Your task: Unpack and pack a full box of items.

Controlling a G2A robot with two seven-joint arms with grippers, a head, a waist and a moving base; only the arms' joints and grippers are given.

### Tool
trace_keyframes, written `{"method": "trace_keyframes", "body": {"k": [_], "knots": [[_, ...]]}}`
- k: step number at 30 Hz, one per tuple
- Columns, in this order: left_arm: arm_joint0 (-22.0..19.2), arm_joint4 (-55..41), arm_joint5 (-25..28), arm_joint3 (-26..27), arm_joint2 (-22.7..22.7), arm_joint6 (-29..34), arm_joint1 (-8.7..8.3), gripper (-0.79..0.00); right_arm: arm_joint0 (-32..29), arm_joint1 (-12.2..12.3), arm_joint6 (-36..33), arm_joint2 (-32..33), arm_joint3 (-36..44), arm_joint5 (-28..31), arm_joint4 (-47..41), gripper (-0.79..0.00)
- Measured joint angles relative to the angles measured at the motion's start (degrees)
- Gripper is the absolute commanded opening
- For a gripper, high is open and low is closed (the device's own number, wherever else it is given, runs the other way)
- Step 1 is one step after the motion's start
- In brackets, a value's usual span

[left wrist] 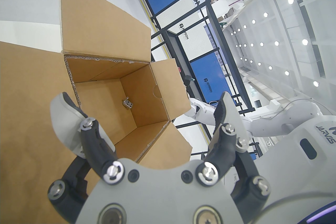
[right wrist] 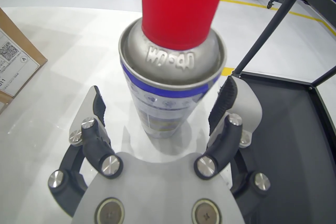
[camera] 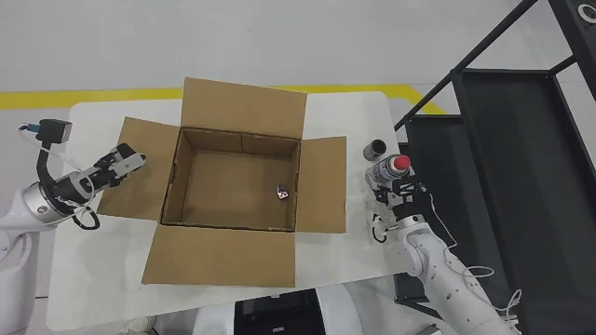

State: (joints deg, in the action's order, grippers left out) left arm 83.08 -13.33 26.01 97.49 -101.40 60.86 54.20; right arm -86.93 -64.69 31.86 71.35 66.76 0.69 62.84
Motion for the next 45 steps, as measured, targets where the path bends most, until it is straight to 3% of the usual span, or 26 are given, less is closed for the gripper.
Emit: {"method": "trace_keyframes", "body": {"k": [7, 8, 10, 22, 28, 38, 40, 45], "knots": [[0.00, 0.00, 0.00, 0.00, 0.00, 0.00, 0.00, 0.000, 3.59, -1.33, 2.14, -1.24, -4.94, -0.78, -2.07, 0.000], [0.00, 0.00, 0.00, 0.00, 0.00, 0.00, 0.00, 0.000, 3.85, -1.47, 2.48, -1.28, -5.39, -0.63, -2.34, -0.296], [0.00, 0.00, 0.00, 0.00, 0.00, 0.00, 0.00, 0.000, 4.07, -1.64, 2.89, -1.38, -5.89, -0.42, -2.28, -0.785], [0.00, 0.00, 0.00, 0.00, 0.00, 0.00, 0.00, 0.000, 3.52, -2.06, 4.24, -1.02, -6.46, 2.31, -0.32, -0.785], [0.00, 0.00, 0.00, 0.00, 0.00, 0.00, 0.00, 0.000, 1.63, -1.77, 6.64, 1.19, -2.79, 3.76, -0.20, -0.785], [0.00, 0.00, 0.00, 0.00, 0.00, 0.00, 0.00, 0.000, -13.95, 0.21, 8.33, 10.63, 22.83, 5.70, 2.72, -0.785], [0.00, 0.00, 0.00, 0.00, 0.00, 0.00, 0.00, 0.000, -16.43, 0.41, 8.00, 11.55, 27.40, 8.41, 2.12, -0.785], [0.00, 0.00, 0.00, 0.00, 0.00, 0.00, 0.00, 0.000, -19.42, 0.95, 7.90, 12.24, 35.73, 21.41, 0.49, -0.785]]}}
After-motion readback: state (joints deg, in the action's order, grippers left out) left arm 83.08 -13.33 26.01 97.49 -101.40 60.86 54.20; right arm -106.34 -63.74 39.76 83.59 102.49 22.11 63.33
